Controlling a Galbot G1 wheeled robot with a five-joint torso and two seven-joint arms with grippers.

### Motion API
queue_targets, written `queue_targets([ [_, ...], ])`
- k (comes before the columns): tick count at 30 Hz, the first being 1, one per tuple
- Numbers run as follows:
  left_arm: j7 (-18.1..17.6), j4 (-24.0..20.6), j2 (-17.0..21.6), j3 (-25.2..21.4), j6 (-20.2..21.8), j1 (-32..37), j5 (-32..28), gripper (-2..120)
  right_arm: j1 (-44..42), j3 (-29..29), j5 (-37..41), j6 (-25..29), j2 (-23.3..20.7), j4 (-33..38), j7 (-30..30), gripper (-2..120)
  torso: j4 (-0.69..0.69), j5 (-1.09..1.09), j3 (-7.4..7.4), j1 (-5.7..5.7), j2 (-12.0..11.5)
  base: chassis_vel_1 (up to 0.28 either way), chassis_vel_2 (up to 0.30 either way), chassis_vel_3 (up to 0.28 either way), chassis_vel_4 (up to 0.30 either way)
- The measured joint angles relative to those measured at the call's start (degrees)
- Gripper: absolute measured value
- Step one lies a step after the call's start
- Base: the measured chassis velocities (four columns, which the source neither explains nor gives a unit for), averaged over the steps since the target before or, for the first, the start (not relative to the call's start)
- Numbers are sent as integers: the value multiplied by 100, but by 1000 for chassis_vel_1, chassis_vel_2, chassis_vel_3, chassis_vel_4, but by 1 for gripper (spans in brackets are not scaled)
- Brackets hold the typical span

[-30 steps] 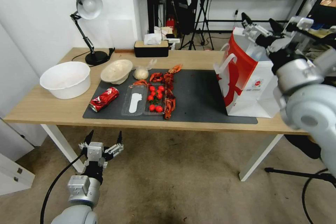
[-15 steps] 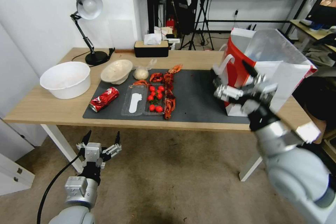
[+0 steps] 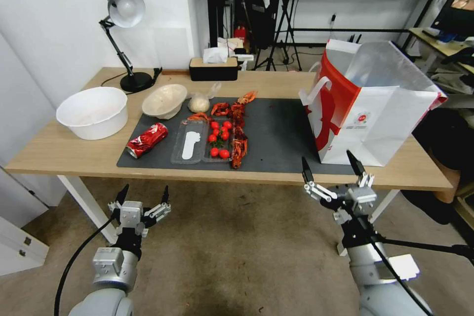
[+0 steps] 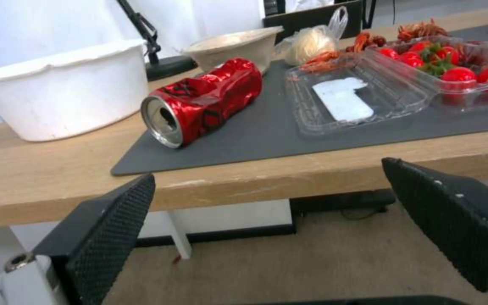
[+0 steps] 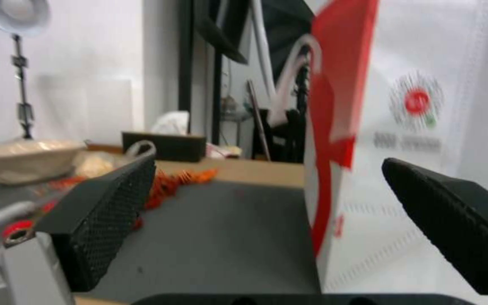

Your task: Pick up the trash from the table and place it into the takeout bag.

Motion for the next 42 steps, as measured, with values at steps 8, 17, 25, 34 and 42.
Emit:
queue_targets([
  [8, -2, 34, 6, -19, -8, -6, -3, 100, -6, -98, 88, 128, 125, -300, 96, 100, 0, 0, 0, 0, 0, 0, 0, 0, 0],
  [17, -2, 55, 3, -33, -15, -9, -4, 100, -57, -193, 141, 322, 323, -638, 176, 100, 0, 0, 0, 0, 0, 0, 0, 0, 0],
  [25, -2, 108, 8, -33, -69, -5, -4, 100, -76, -244, 136, 469, 444, -881, 200, 100, 0, 0, 0, -1, 0, 0, 0, 0, 0],
  [34, 18, 175, 78, -29, -101, -82, -53, 100, -46, -265, 99, 474, 537, -1013, 219, 100, 0, -1, 0, 0, 0, 0, 0, 0, 0],
  [42, 173, 480, 636, -114, -123, -650, -392, 100, -58, -235, 60, 462, 568, -1016, 238, 100, -1, -1, 0, 0, 0, 0, 0, 0, 0],
])
